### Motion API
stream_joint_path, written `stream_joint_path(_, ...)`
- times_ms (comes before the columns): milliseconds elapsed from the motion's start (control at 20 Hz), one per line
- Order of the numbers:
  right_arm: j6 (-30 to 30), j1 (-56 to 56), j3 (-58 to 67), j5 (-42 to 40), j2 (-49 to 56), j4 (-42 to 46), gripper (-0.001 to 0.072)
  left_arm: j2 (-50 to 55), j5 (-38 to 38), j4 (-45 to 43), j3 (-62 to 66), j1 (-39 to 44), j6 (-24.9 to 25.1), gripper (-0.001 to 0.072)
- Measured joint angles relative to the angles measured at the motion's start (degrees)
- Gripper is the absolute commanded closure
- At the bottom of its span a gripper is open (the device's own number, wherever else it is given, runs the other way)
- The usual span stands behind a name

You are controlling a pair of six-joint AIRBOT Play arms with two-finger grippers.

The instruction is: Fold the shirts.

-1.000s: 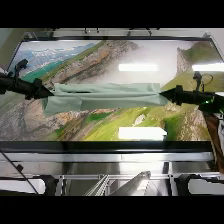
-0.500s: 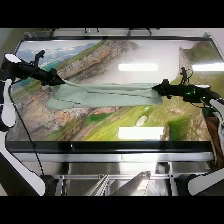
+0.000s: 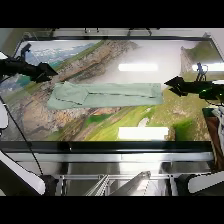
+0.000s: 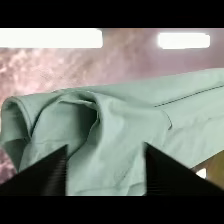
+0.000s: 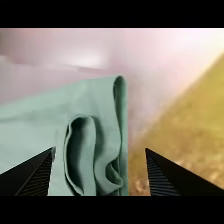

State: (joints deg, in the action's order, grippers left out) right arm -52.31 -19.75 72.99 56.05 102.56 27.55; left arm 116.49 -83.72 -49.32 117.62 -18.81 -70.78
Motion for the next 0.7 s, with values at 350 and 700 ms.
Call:
stream_joint_path(350,-2.8,5.0,0.7,3.3,4.3,0.0,0.0258,-4.4,-1.8,0.0,-0.3,-0.4,-2.6,0.0708)
stream_joint_path(700,-3.5,8.5,1.1,5.1,6.2,-3.5,0.0697,-4.9,-5.2,1.9,-7.4,10.1,-2.0,0.0709)
